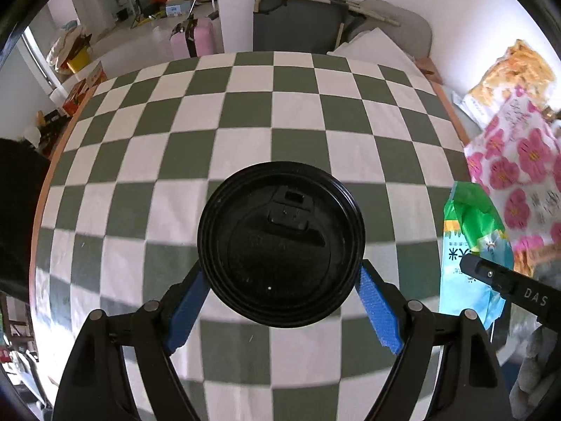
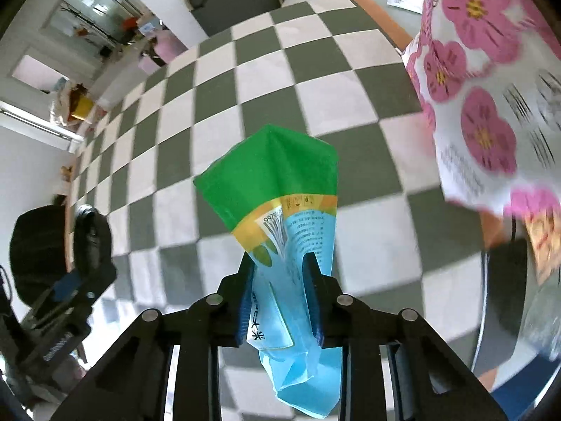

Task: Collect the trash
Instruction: 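Carry the bag and lid over the white bin and open both tools to drop them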

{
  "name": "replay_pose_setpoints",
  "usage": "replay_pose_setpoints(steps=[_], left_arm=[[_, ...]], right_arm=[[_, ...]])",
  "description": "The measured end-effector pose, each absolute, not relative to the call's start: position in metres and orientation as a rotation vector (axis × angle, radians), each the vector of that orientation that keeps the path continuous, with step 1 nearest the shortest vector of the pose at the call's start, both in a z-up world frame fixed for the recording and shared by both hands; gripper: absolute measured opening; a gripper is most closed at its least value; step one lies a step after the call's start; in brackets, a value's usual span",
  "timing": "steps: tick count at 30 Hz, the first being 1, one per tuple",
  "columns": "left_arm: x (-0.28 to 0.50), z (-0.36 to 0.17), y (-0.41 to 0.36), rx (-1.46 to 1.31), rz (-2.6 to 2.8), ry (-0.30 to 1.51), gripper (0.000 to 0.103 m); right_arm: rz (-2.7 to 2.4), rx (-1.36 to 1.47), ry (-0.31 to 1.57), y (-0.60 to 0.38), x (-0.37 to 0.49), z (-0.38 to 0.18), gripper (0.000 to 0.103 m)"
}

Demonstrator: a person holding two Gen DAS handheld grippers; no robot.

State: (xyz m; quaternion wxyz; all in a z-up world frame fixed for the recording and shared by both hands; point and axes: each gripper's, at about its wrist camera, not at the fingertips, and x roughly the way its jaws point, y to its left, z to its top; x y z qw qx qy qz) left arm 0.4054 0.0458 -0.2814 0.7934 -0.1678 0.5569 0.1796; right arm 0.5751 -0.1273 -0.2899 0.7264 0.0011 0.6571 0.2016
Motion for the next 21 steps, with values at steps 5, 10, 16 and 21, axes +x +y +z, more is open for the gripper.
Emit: replay_pose_setpoints(steps=[5,10,16,21], left_arm=[[0.342,-0.262,0.042,-0.341,0.348,1.138,0.081],[0.259,-0.245,0.034,-0.308,0.283,1.101,0.081],[0.162,-0.245,0.022,-0.317,0.207,1.141,0.081],[0.082,-0.276,0.006,-0.366,0.154,1.255,0.081]], right_arm=[[0.473,-0.016,1.404,-0.123,0.501,-0.264,0.028],[0.464,0.013,1.355,-0.124,0.394,-0.243,0.028],[0.424,0.106,1.403,-0.144,0.268,-0.242,0.028],[0.385,0.141,1.538,-0.17,0.172,-0.278,0.028]])
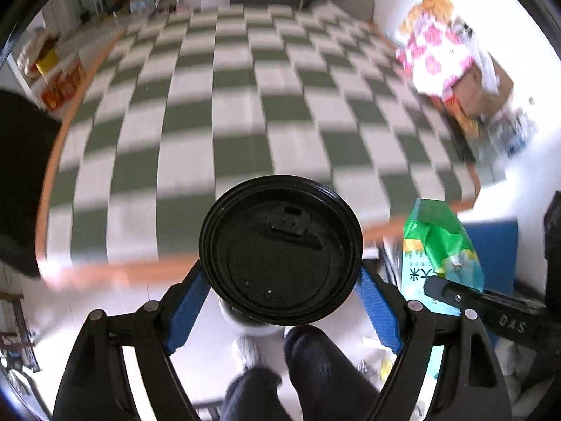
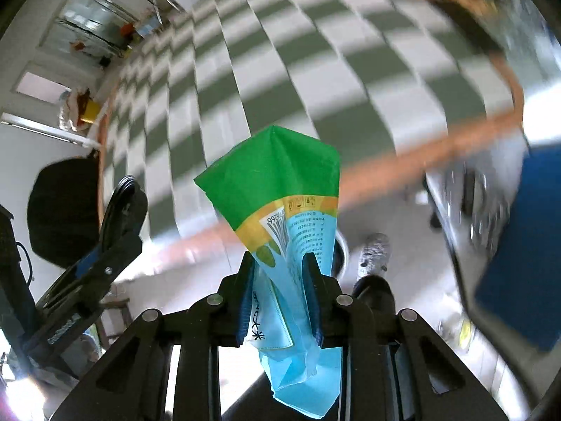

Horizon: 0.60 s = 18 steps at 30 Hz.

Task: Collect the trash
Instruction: 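Carry the bag and lid over the white bin and open both tools to drop them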

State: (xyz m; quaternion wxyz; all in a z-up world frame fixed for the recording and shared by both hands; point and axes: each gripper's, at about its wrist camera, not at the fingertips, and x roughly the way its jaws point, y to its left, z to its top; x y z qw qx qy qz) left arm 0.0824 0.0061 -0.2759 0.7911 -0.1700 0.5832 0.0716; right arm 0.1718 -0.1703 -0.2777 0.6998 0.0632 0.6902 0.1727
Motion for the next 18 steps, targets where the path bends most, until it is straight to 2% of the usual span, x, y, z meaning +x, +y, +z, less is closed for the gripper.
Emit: replay_pose_setpoints(steps=[3,8,13,18], left_arm=[[0.044,-0.313,0.0,-0.417,0.165,1.341,0.081],[0.013,-0.41,-0.005,-0.536,0.22,1.459,0.081],[0.018,-0.536,-0.001,-0.61,0.282,1.523,0.081],[0.031,-0.636,0.007,-0.711,0.284,1.55,0.081]], right_arm=[[0.365,0.138,1.642,-0.186,0.133,-0.319,0.028],[0.343,0.1,1.769,-0.199,0.107,-0.407,0.028],[0.348,0.131,1.839,-0.197,0.118,-0.529,0.028],[0.367,0.177,1.878,-0.18,0.138,-0.651,0.028]])
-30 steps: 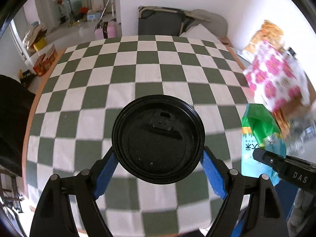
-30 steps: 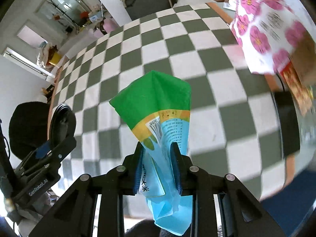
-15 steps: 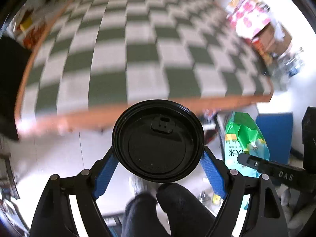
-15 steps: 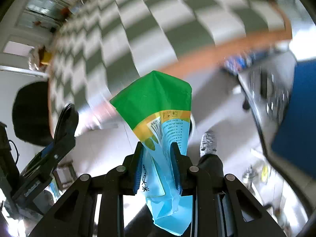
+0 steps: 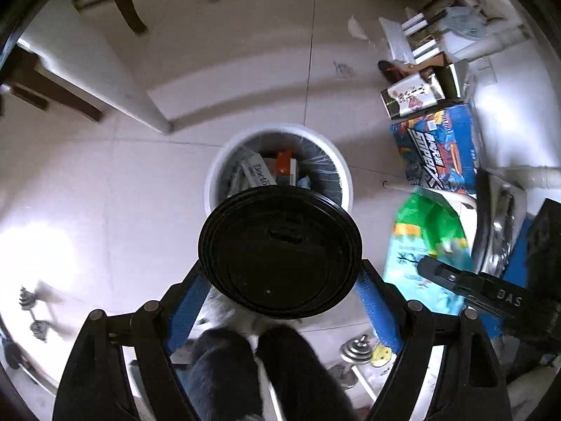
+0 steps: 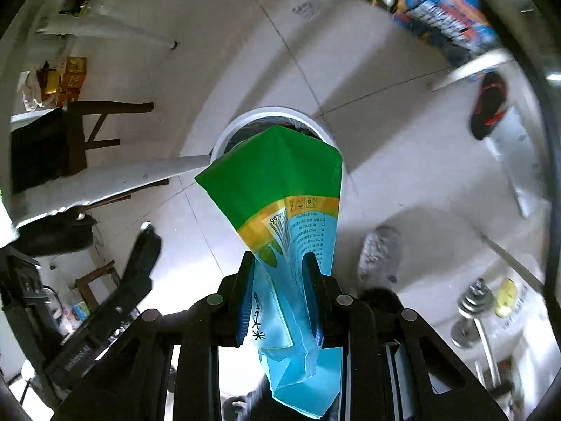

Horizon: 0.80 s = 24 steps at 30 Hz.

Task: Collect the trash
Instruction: 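Carry the bag and lid over the white bin and open both tools to drop them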

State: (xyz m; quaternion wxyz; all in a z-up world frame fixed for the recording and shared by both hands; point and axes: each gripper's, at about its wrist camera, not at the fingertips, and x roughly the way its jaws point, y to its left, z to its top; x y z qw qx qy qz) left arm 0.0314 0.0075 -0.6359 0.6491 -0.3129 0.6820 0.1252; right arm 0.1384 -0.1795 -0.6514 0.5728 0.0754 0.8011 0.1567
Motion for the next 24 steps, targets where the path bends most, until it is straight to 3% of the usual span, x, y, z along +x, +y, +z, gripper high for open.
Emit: replay_pose_setpoints(steps=[6,8,16,24], left_arm=[[0.047,-0.708,0.025,-0.779,0.248,1.559,0.086],[0.044,-0.716,0.033,-0.783,0.244,1.557,0.103],[0.016,-0.697,0.06,-0.652,0.371,1.51,0.103],[-0.012,-0.635,0.05,-0.488,0.467,1.525,0.103]], right_arm=[[0.393,0.221,1.905,-0.163,0.152,-0.736,0.034],[0.392,0.232,1.917,-0.157,0.153,-0.753,0.04],[0.427,0.197,1.897,-0.148,0.149,-0.764,0.101],[0.376,-0.181,1.741,-0.124,0.118,-0.684,0.103]])
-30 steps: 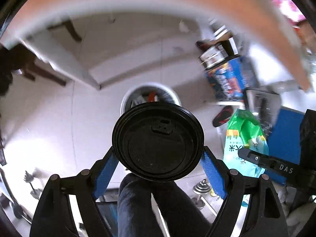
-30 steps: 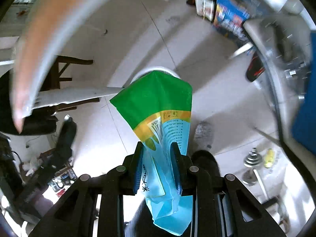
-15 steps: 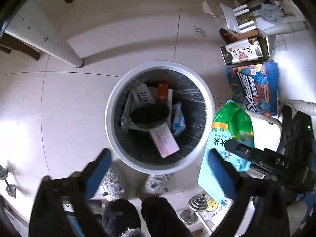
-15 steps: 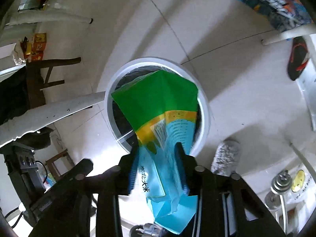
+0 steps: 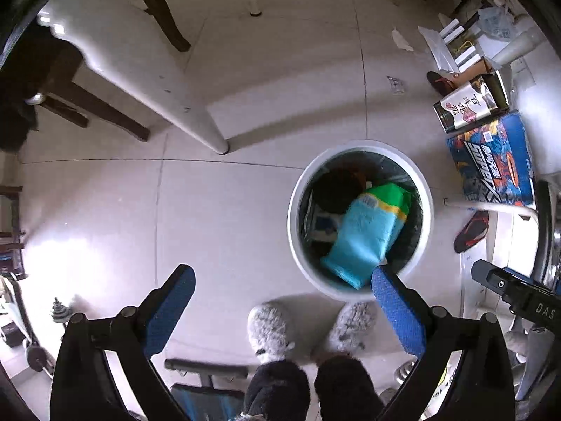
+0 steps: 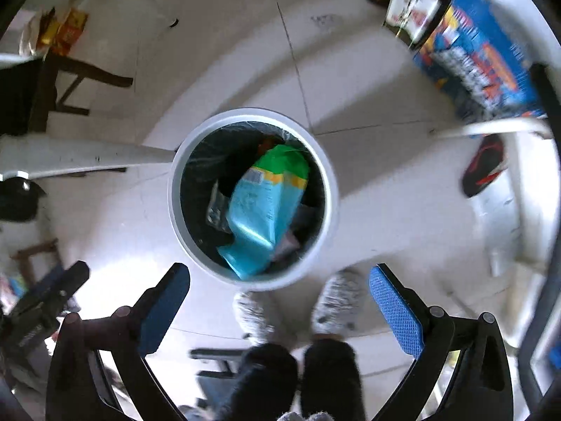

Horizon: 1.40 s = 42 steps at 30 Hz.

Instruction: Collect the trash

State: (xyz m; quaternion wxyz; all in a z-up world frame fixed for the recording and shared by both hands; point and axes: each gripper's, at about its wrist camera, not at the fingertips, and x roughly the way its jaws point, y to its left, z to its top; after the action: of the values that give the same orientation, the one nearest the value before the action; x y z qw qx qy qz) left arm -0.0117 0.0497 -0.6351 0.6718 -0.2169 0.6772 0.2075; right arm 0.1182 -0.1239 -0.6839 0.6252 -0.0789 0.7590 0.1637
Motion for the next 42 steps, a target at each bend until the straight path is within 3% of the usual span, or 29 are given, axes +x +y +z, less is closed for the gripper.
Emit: replay_pose_setpoints(steps=[8,19,26,33,42], left_arm=[[-0.03,-0.517,0.022,-0.496,0.424,1.528,0.103],[-0.046,-0.315,-0.007,-0.478,0.336,1.394,0.103],[-0.06,-0.223,-0.022,-0.532,0.266,1.304,0.103],[-0.073,-0.161,-0.032,-0.58,0.184,1.241,0.103],[-0.087,-0.11,-0.044,-0.578,0.139,1.174,0.103]], right_arm=[[0.336,-0.252,1.686,-0.141,0.09,-0.546,0.103],[0.436,-0.187,1.612,-0.165,0.055,-0.326,0.103],[0.511,-0.122,1.562,-0.184,0.037,-0.203,0.103],[0.598,-0.084,1.522,-0.191,0.024,-0.12,0.103],[0.693,-0.067,1.495,-0.191,0.006,-0.064,0.103]])
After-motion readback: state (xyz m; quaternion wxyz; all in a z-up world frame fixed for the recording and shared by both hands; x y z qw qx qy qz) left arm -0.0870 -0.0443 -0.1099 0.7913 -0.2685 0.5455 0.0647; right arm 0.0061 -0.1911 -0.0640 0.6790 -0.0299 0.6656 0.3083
